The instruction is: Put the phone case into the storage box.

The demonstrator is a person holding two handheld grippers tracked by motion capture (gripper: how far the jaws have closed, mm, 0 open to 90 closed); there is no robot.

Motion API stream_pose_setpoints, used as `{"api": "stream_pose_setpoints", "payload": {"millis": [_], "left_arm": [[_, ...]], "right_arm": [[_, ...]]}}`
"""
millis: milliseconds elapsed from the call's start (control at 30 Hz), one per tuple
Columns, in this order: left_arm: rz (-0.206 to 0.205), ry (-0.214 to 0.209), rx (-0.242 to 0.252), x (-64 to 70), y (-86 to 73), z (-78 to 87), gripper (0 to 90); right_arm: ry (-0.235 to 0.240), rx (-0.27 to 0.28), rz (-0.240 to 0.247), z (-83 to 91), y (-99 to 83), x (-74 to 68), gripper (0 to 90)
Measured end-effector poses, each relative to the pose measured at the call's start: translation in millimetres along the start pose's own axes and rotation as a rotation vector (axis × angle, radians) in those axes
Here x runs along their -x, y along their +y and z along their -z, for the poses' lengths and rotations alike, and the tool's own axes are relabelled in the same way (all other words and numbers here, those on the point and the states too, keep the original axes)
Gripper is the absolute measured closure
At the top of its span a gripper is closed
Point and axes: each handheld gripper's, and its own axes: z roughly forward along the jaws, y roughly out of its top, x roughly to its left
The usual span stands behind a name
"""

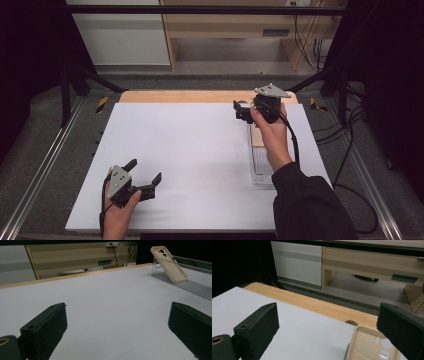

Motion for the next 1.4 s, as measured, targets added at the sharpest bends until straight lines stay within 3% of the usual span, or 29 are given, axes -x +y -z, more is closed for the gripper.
{"api": "stream_pose_setpoints", "payload": {"millis": [700, 1133, 1400], "left_arm": [[-0.008, -0.001, 0.001, 0.5, -0.1, 0.1, 1.9], [-0.008, 0.000, 0.002, -0.6, -0.1, 1.0, 1.9], [0.000, 0.012, 0.017, -8.3, 0.1, 5.5, 1.8]], "right_arm": [[-0.012, 0.042, -0.010, 12.1, -5.1, 8.6, 4.4], [-0.017, 0.096, 0.005, 24.0, -9.9, 15.5, 4.2], [0.000, 0.120, 0.004, 34.1, -13.8, 22.4, 4.2]]}}
